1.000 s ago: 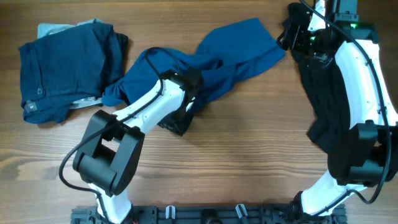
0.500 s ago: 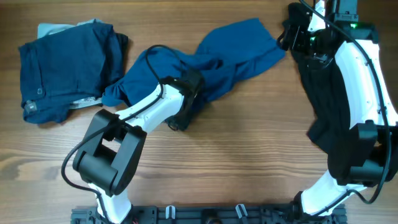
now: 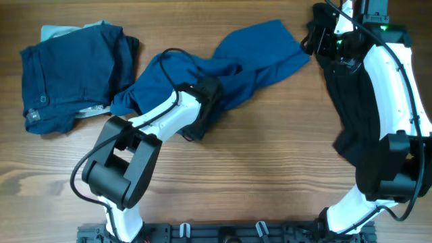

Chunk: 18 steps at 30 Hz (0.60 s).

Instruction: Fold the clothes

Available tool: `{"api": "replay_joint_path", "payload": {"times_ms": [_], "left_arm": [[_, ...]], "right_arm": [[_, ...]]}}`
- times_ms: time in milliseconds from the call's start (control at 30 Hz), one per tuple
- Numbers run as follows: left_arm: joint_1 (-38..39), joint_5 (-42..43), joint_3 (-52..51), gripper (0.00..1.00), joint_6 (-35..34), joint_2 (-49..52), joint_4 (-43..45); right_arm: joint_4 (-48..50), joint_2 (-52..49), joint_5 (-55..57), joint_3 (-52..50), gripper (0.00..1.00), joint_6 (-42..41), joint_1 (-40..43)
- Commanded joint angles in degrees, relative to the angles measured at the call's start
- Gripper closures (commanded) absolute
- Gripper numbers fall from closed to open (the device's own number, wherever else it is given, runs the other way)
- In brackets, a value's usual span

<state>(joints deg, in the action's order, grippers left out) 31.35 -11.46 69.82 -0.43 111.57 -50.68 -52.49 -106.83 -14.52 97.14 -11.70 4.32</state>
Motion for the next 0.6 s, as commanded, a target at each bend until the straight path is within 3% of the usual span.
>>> {"api": "replay_joint_path", "payload": {"times_ms": [0,33,100,300,567], "left_arm": [[-0.1,3.0,-0.6,0.72,-1.3,2.6,-1.8],[-0.1,3.1,-0.6,0.72,-1.5,2.6,-1.7],[-0.1,3.1,-0.6,0.96,-1.5,2.6,-1.4],[-0.4,2.9,3.0,0.96,-5.5,-2.8,-5.0],[-0.7,0.9,6.4,0.96,-6.5,-32.2,-6.4]], "right_arm": [[0.2,-0.7,0.7,-0.1,0.09,-0.2,0.0],[0.2,-0.7,0.8,-0.1,0.09,-0.2,0.0],[0.0,-0.7,0.8,-0.1,0.09,-0.2,0.0],[1.6,-0.8,0.8,-0.1,0.09,1.6,0.0],[8.4,-9.5,-1.6,-0.1,0.14,-1.9,0.0]]}}
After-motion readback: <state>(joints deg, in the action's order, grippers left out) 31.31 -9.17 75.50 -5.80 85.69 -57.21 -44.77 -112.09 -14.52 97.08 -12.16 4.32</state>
